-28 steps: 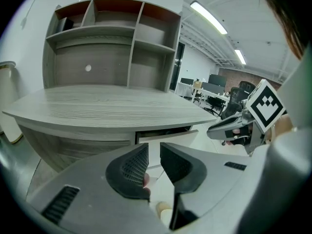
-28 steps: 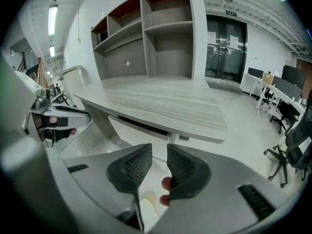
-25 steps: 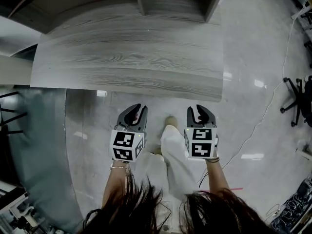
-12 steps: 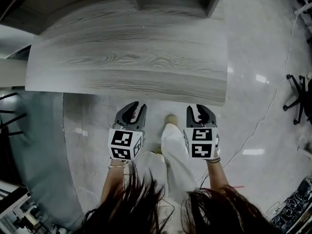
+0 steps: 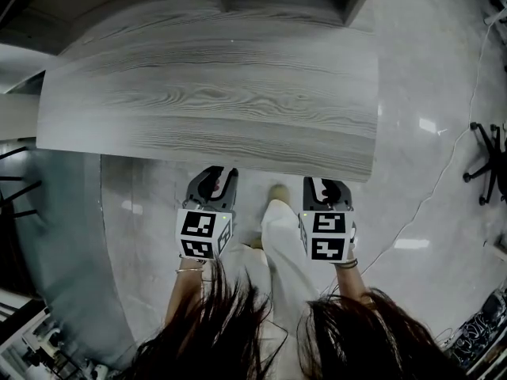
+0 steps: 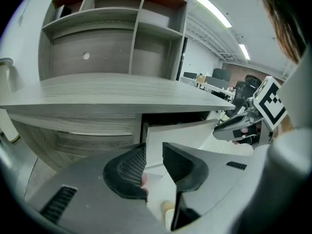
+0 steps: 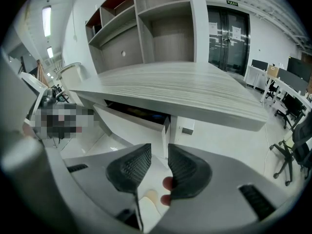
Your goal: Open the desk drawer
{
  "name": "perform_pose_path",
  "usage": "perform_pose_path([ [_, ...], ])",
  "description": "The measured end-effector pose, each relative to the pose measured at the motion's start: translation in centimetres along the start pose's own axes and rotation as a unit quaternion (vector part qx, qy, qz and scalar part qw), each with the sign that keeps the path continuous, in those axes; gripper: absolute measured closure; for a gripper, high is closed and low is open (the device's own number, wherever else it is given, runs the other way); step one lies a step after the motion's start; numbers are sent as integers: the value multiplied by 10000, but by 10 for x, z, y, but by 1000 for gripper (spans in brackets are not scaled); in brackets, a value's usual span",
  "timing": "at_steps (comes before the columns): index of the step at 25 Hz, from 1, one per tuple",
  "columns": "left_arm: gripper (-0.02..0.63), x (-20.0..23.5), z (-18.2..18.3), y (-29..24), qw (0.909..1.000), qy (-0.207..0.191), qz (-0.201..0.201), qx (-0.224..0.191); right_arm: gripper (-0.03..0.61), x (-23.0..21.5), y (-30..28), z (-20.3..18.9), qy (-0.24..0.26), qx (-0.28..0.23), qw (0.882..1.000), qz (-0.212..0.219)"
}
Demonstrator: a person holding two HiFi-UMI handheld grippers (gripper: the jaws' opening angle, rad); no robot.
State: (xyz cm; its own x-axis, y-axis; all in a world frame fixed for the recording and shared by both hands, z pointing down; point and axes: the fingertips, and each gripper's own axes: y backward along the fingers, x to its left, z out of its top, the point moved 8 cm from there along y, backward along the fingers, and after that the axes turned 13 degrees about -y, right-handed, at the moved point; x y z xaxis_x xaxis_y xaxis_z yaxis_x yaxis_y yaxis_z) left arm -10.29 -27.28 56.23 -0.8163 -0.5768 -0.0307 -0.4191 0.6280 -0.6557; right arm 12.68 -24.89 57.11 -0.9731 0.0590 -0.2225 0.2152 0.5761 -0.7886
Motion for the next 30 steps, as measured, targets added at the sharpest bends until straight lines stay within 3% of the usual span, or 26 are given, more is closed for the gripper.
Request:
perform_pose_path([
  [6,522,3,-7,-10,9999,124,-51,60,485,-5,-9,-6,23,79,10000,14],
  [30,503,5,-9,-28,9990,-244,-368,58,463,0,-27,-4,-9,84,9999,56],
])
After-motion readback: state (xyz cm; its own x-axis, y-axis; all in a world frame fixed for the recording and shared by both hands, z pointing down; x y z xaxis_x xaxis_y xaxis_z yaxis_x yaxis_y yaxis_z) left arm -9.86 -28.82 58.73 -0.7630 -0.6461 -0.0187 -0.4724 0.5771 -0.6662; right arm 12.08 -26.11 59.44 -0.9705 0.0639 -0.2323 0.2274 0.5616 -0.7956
